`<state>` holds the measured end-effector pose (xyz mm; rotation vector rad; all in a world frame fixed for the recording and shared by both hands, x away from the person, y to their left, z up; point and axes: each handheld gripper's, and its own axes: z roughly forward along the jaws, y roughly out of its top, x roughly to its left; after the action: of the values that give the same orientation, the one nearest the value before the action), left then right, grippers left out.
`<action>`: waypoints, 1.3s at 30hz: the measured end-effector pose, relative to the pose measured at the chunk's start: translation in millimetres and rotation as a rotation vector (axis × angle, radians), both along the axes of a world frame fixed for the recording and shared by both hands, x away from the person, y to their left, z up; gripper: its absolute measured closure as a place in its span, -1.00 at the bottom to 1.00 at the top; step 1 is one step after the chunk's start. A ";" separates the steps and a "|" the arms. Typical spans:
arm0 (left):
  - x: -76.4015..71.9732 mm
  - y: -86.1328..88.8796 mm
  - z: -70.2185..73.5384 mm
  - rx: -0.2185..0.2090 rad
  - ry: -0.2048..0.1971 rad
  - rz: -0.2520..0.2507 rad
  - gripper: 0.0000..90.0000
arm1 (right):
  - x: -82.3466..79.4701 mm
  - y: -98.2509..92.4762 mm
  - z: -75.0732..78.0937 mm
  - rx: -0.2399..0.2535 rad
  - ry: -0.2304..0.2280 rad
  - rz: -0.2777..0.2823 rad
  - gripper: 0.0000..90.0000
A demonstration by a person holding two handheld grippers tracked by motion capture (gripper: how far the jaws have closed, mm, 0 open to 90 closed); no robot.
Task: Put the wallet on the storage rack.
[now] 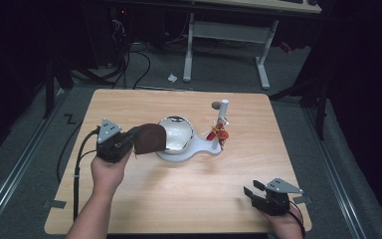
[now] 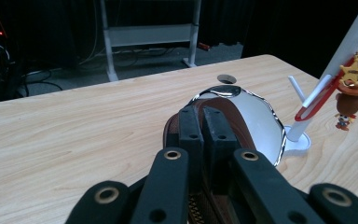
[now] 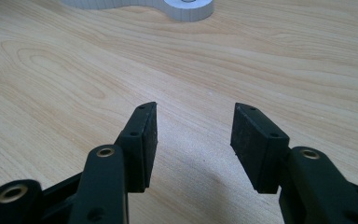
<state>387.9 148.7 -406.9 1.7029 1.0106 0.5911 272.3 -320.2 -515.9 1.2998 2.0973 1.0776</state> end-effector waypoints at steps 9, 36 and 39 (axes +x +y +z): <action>21.7 -11.5 1.3 0.029 0.023 0.014 0.94 | -0.5 1.5 -0.3 -0.005 0.003 0.003 0.14; 48.7 -49.3 1.7 0.161 0.072 0.038 0.93 | 0.4 -2.9 -1.1 0.000 0.010 -0.002 0.15; 51.4 -56.9 -0.6 0.178 0.084 0.047 0.93 | 0.5 -2.8 -1.3 -0.001 0.010 0.000 0.15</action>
<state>439.3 91.8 -407.5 1.8771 1.0865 0.6611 272.8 -323.0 -517.1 1.3082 2.1046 1.0721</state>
